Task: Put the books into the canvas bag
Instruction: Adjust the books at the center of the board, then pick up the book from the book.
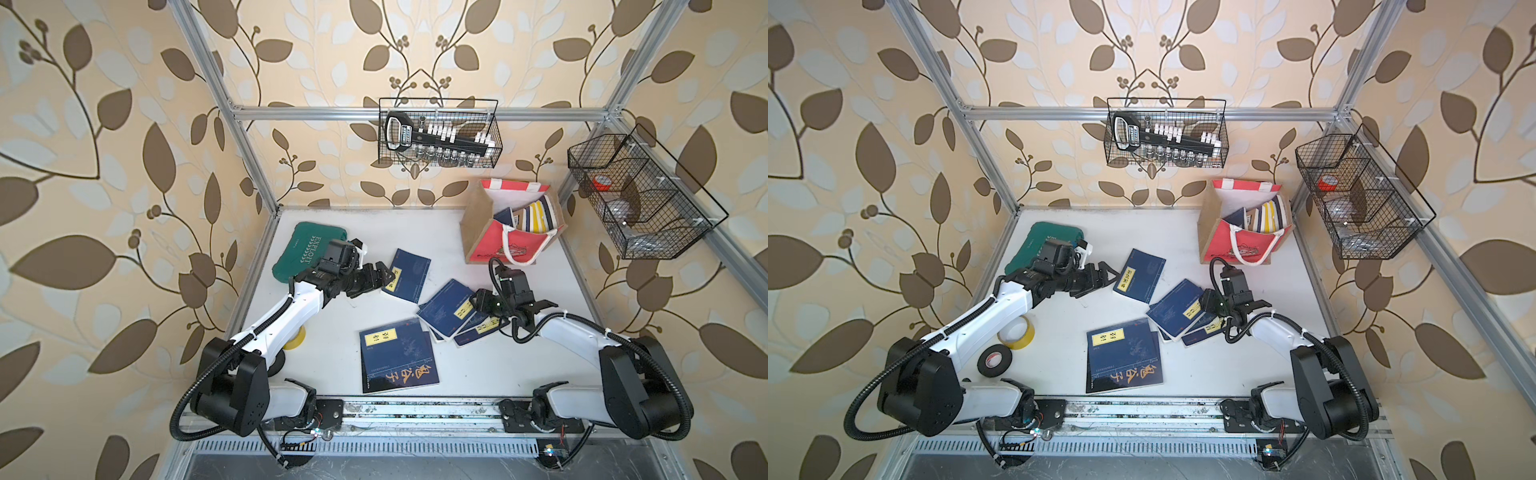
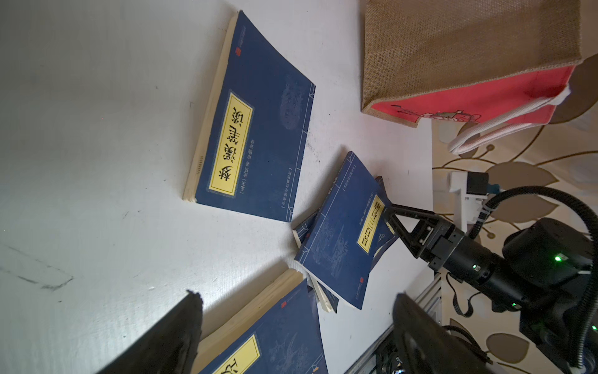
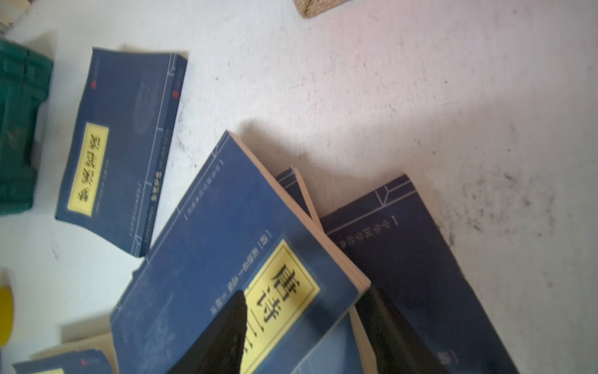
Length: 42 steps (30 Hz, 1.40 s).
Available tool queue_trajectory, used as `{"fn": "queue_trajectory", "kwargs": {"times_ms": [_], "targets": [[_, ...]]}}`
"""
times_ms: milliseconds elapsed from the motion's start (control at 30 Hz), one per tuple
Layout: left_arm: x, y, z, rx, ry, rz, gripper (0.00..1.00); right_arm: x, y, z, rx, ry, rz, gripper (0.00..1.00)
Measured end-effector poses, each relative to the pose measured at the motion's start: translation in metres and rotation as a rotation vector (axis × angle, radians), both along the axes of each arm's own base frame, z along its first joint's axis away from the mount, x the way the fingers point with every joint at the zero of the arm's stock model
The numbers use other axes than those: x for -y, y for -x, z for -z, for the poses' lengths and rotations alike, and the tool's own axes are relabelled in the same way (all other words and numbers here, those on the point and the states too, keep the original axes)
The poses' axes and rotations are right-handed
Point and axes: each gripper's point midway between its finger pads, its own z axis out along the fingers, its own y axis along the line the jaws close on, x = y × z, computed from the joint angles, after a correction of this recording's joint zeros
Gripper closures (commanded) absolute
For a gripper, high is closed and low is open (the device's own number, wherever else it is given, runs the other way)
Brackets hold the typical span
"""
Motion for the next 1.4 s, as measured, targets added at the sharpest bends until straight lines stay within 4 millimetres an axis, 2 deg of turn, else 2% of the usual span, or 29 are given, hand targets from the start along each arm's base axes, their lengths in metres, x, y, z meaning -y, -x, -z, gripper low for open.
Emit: {"fn": "queue_trajectory", "kwargs": {"times_ms": [100,233,333,367,633,767,900,1067,1200,1333,1400], "targets": [[0.018,0.005,0.013,-0.026,-0.002,0.053,0.10,-0.001,-0.006,0.000,-0.002,0.011,-0.006,0.23],[0.040,0.013,0.032,-0.064,-0.009,0.119,0.10,-0.006,-0.013,0.013,-0.045,-0.002,-0.025,0.23],[0.051,0.015,0.047,-0.090,-0.016,0.145,0.10,-0.011,-0.020,0.013,-0.038,-0.027,-0.040,0.24],[0.054,0.015,0.051,-0.096,-0.017,0.153,0.10,-0.012,-0.022,0.013,-0.035,-0.035,-0.044,0.27],[0.081,0.009,0.077,-0.132,0.004,0.211,0.13,-0.021,-0.024,0.014,-0.032,-0.088,-0.066,0.72],[0.088,0.007,0.089,-0.150,0.011,0.216,0.14,-0.024,-0.027,0.003,0.003,-0.108,-0.076,1.00],[0.093,0.007,0.088,-0.143,0.028,0.232,0.14,-0.026,-0.030,-0.019,0.071,-0.119,-0.092,1.00],[0.095,0.007,0.085,-0.131,0.038,0.243,0.13,-0.027,-0.033,-0.058,0.191,-0.121,-0.117,1.00],[0.096,0.009,0.083,-0.124,0.042,0.263,0.13,-0.029,-0.032,-0.070,0.226,-0.132,-0.133,1.00],[0.099,0.010,0.071,-0.089,0.066,0.294,0.11,-0.035,-0.029,-0.086,0.266,-0.156,-0.172,1.00],[0.104,0.009,0.057,-0.035,0.096,0.326,0.09,-0.039,-0.025,-0.101,0.310,-0.170,-0.207,1.00]]}}
